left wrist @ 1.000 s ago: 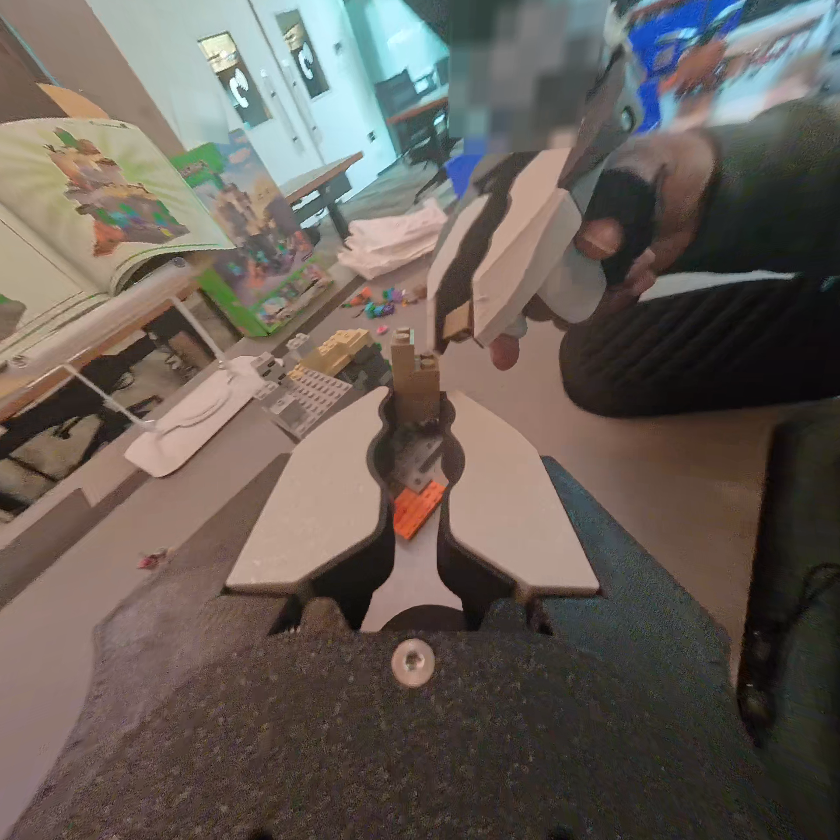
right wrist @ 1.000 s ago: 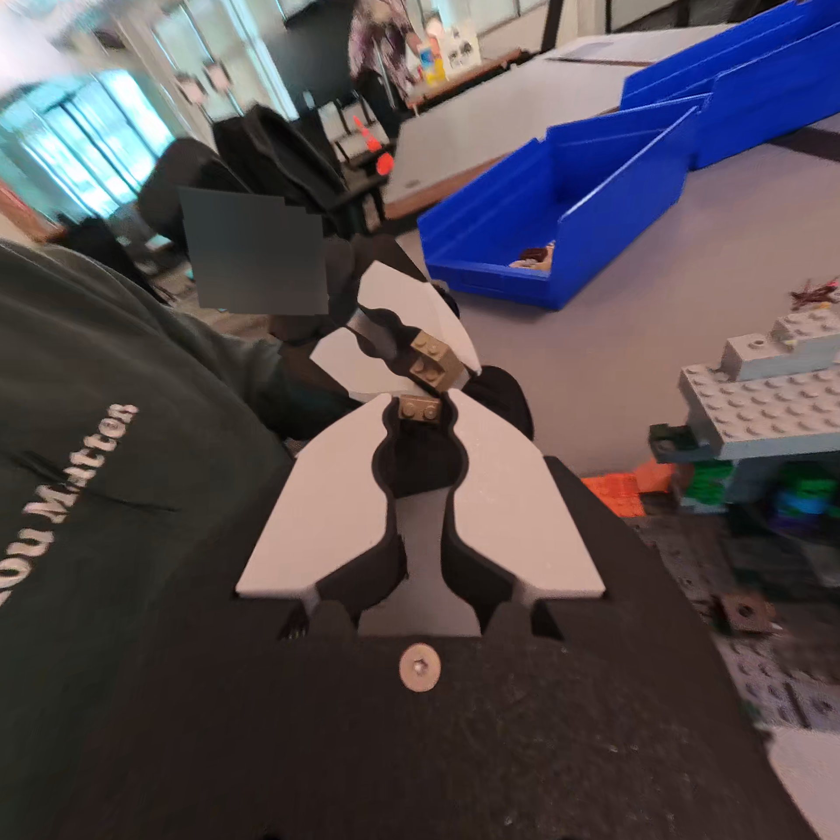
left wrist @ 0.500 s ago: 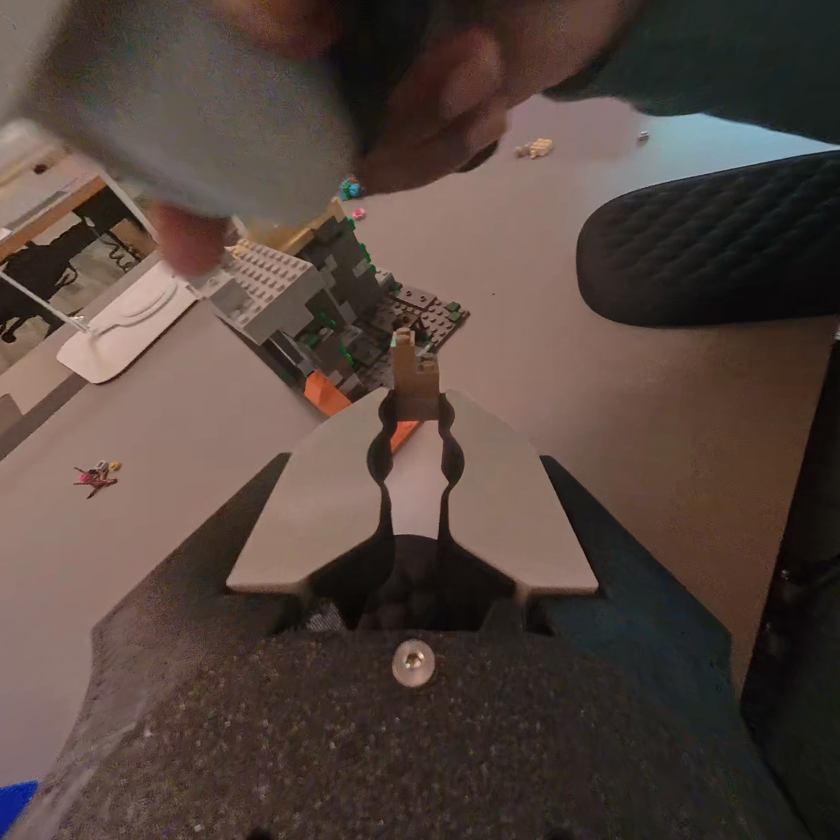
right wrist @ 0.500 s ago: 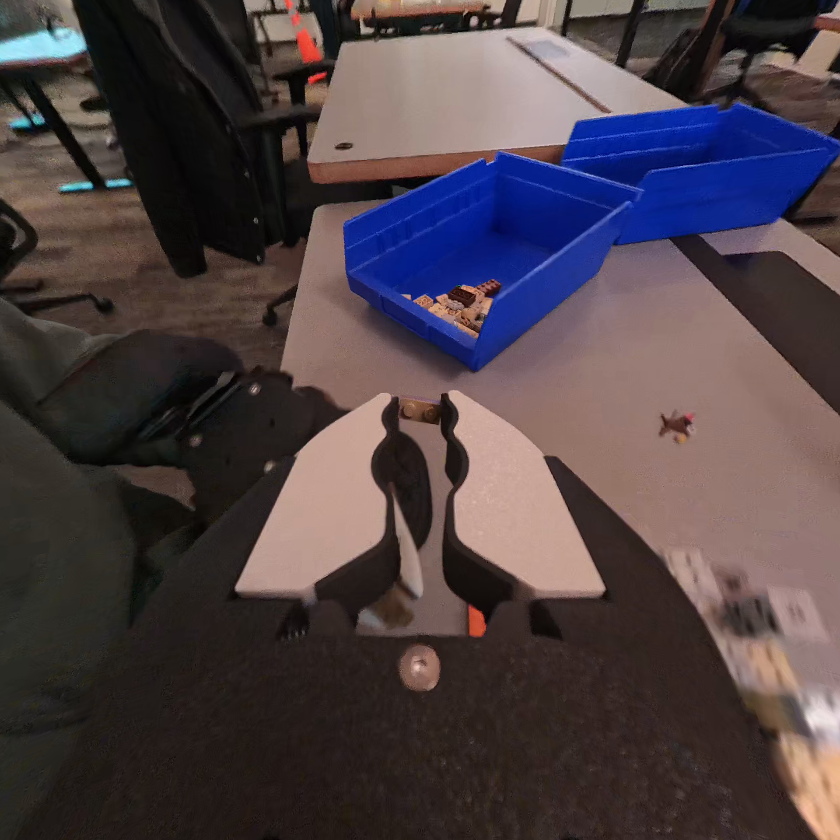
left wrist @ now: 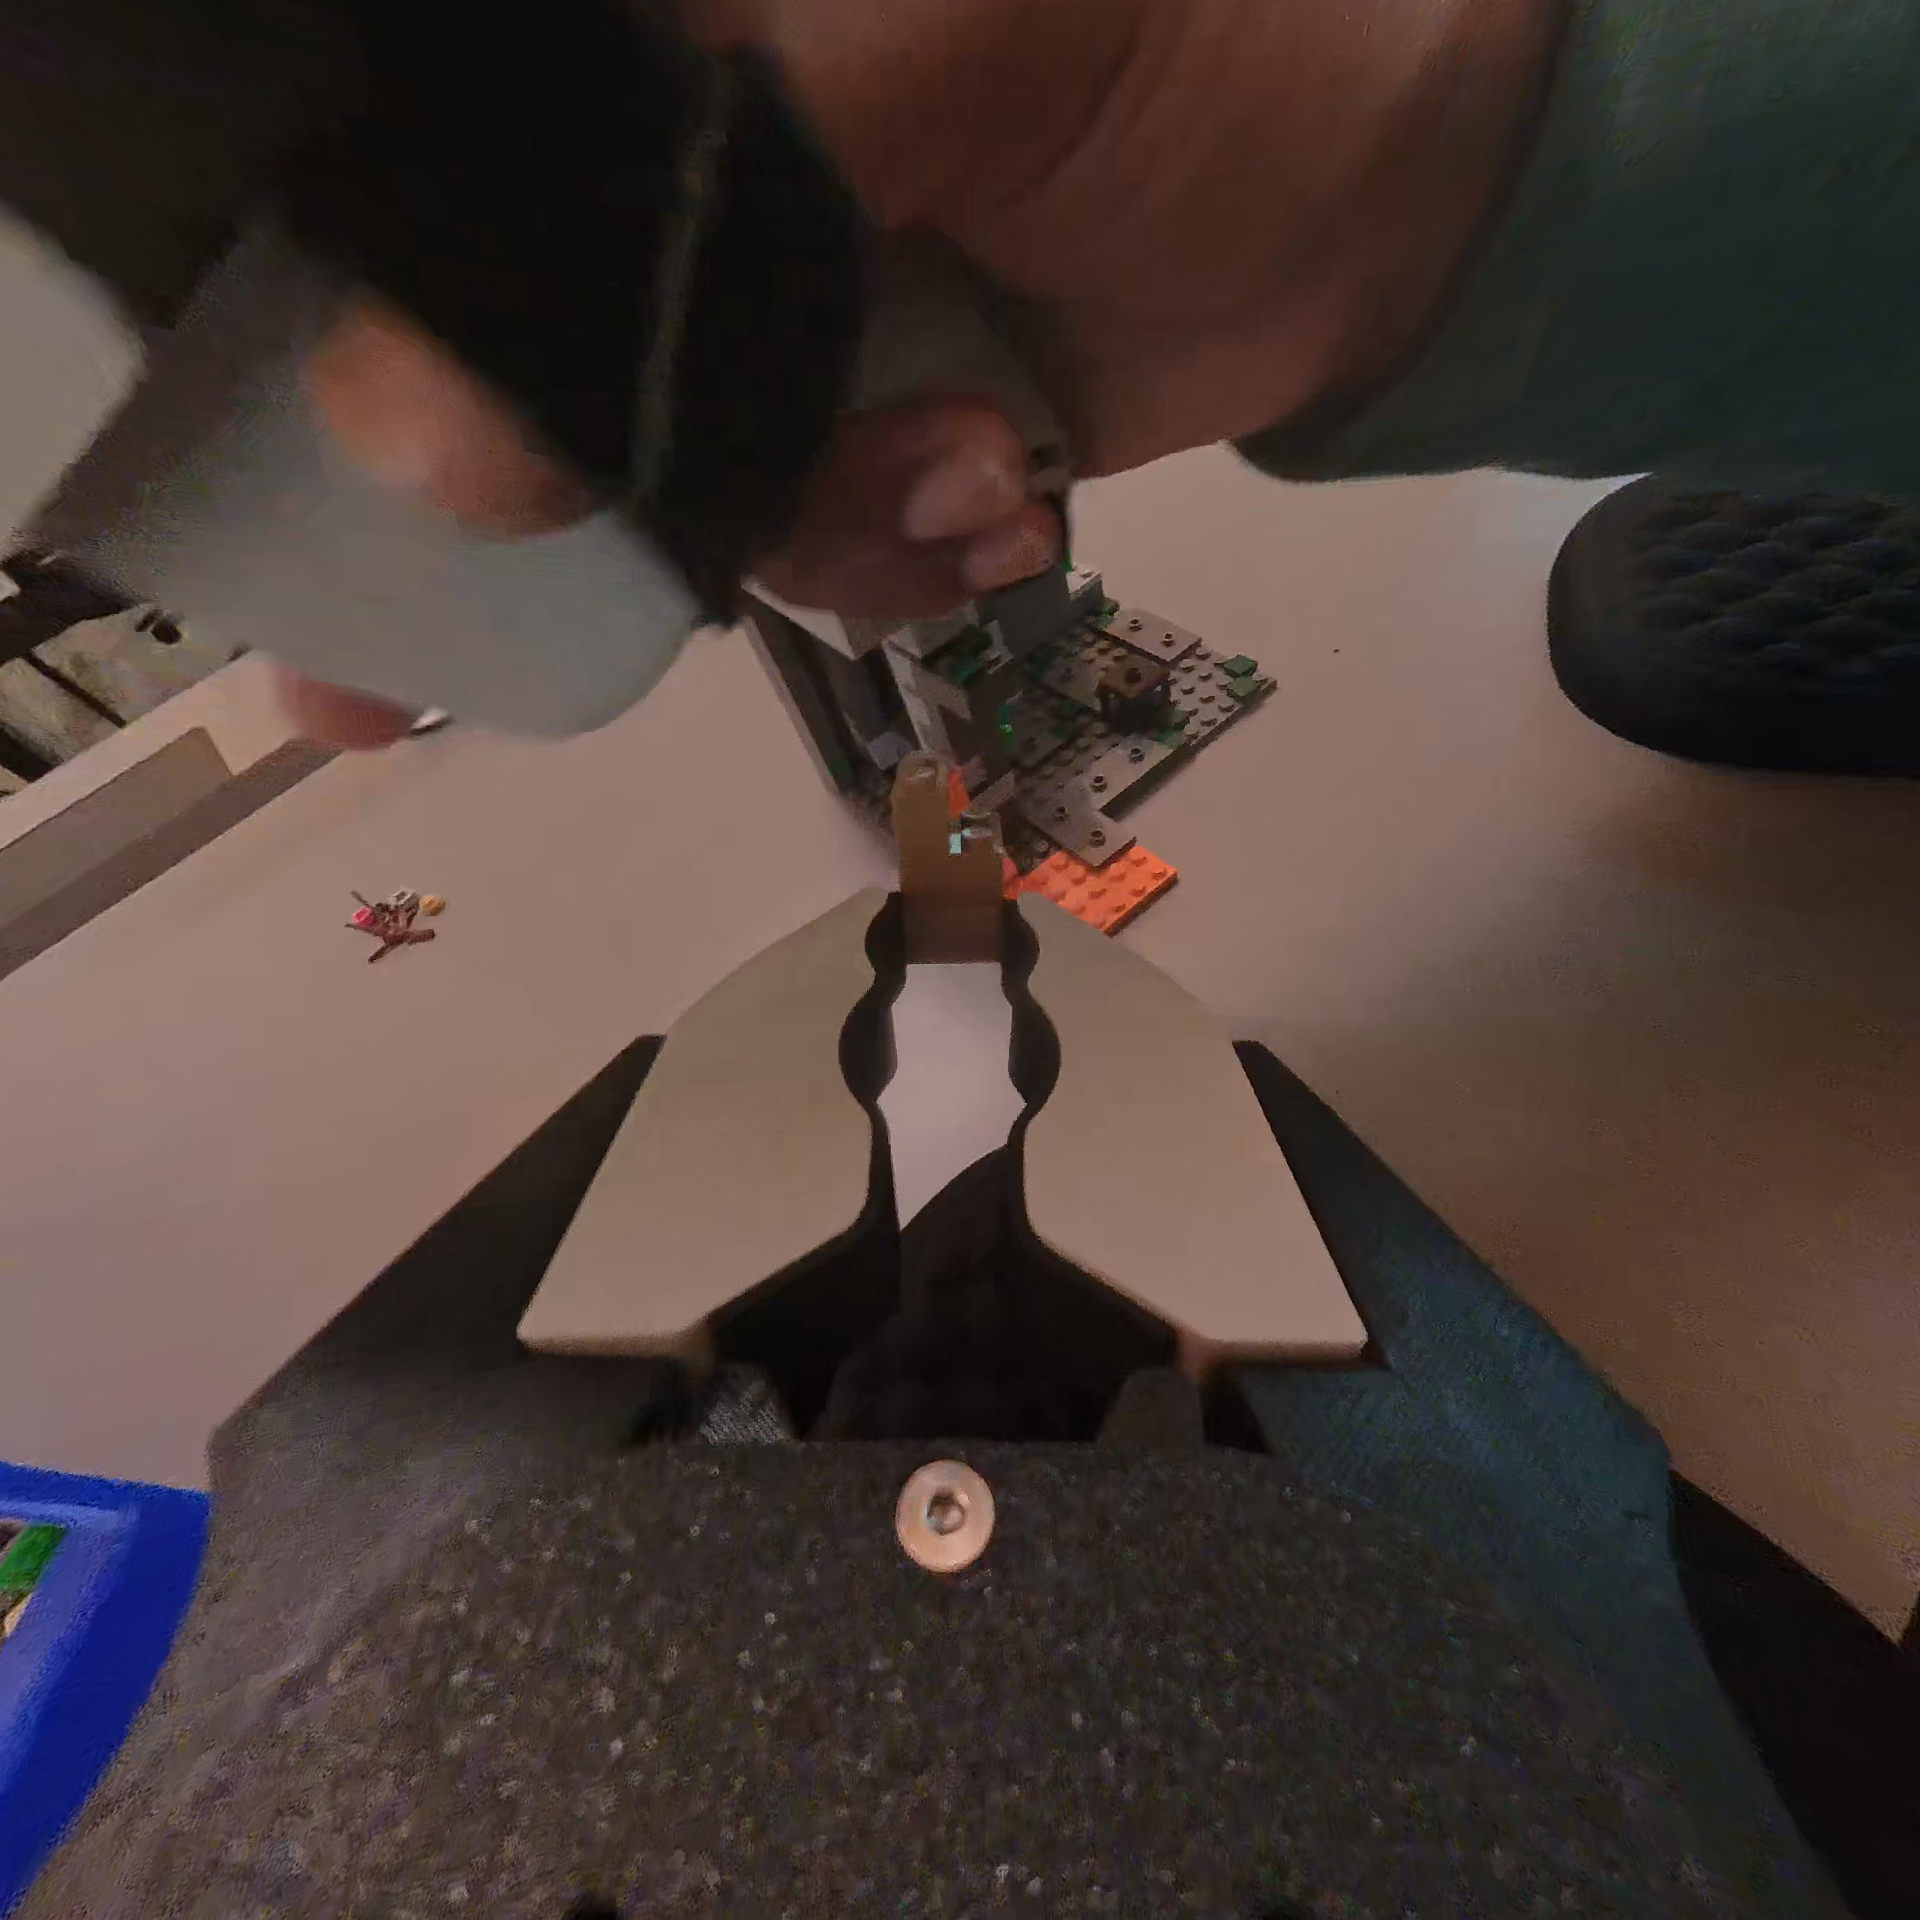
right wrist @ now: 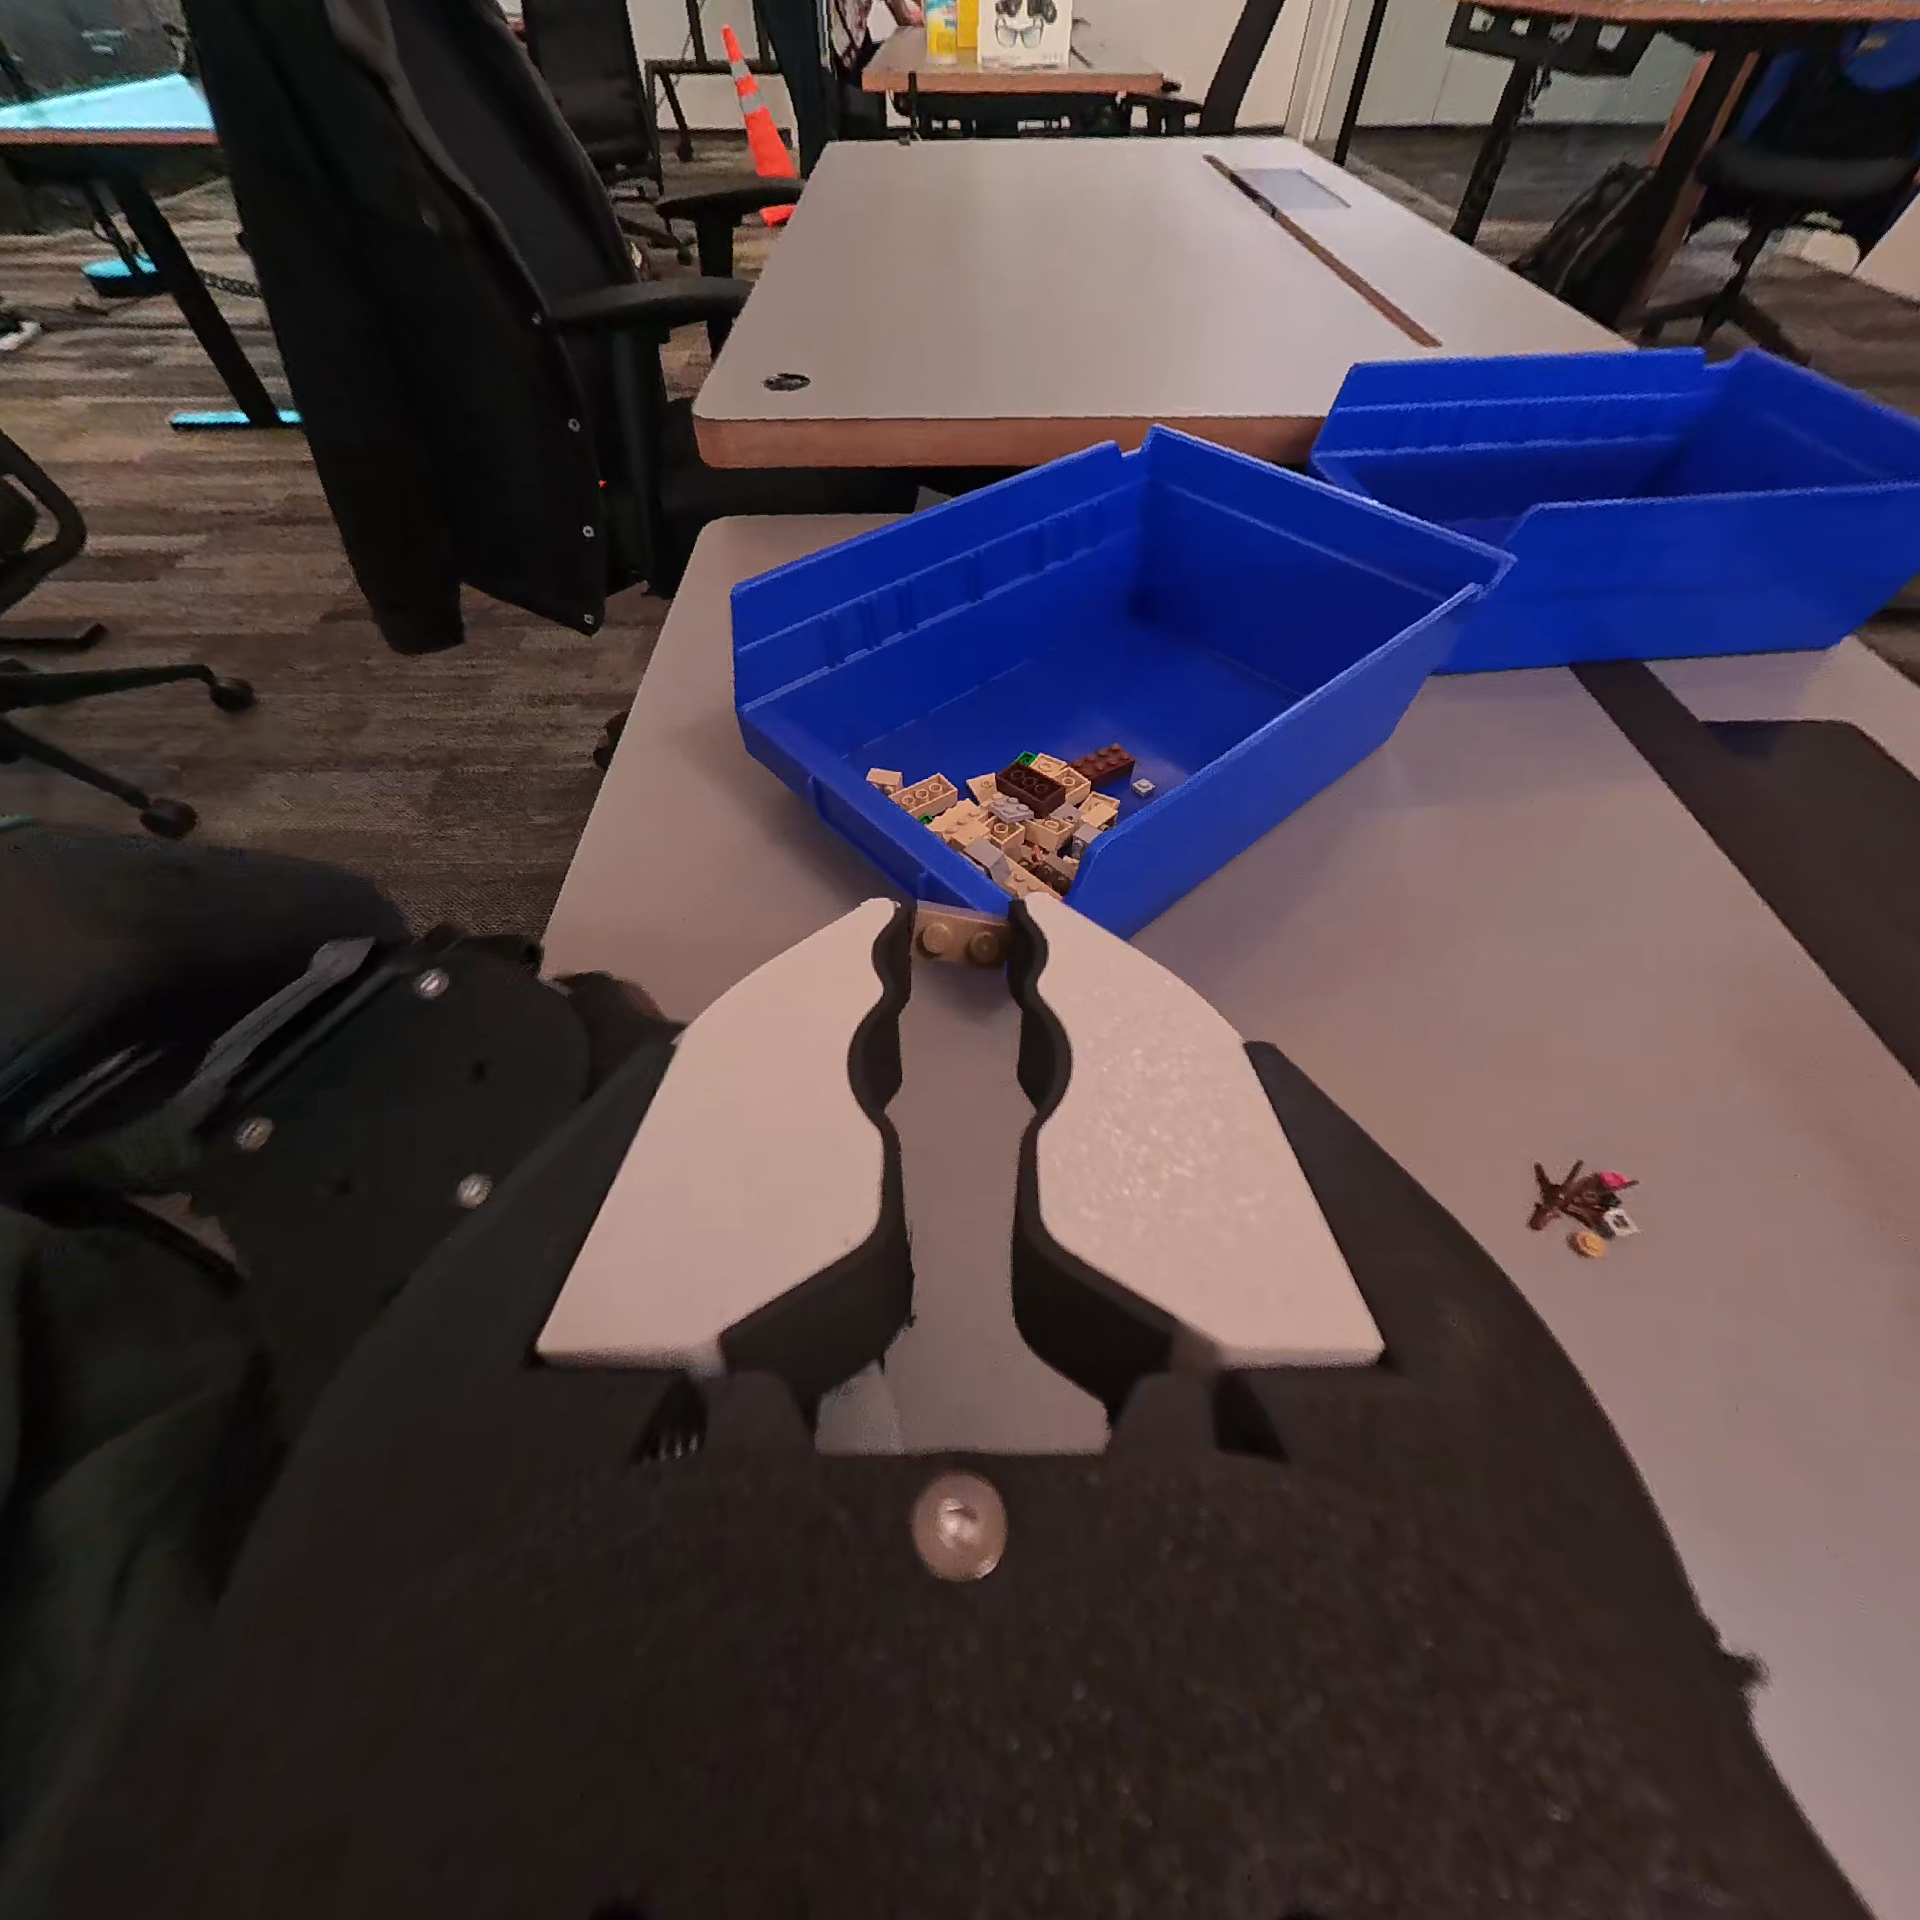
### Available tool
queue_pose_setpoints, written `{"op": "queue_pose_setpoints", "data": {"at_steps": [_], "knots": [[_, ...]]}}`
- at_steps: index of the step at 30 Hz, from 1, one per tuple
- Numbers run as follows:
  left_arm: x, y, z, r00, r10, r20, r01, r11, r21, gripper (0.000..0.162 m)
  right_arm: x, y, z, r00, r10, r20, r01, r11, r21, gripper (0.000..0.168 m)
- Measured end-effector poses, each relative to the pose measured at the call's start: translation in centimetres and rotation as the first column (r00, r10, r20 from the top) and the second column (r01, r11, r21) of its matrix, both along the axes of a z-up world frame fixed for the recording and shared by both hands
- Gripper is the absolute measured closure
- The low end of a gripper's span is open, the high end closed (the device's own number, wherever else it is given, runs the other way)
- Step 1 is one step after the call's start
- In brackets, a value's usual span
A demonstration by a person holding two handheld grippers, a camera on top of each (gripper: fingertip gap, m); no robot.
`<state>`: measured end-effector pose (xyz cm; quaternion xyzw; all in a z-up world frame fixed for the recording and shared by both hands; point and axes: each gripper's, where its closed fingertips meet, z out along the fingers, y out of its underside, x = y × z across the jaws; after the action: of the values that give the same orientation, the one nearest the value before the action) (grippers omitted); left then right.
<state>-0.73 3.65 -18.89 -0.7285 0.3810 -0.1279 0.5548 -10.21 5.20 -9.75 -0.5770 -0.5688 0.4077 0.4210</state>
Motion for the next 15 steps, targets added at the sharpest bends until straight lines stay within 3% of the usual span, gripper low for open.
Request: {"op": "queue_pose_setpoints", "data": {"at_steps": [7,15], "knots": [[-1.8,1.0,-1.0,0.996,0.074,-0.059,-0.075,0.997,-0.021,0.145,6.4,-0.9,-2.4,0.992,-0.048,0.114,0.024,0.977,0.211,0.140],[-1.1,0.6,-0.8,0.996,0.038,-0.082,-0.038,0.999,0.005,0.145,12.2,-1.8,-4.3,0.986,-0.112,0.121,0.090,0.981,0.174,0.140]]}}
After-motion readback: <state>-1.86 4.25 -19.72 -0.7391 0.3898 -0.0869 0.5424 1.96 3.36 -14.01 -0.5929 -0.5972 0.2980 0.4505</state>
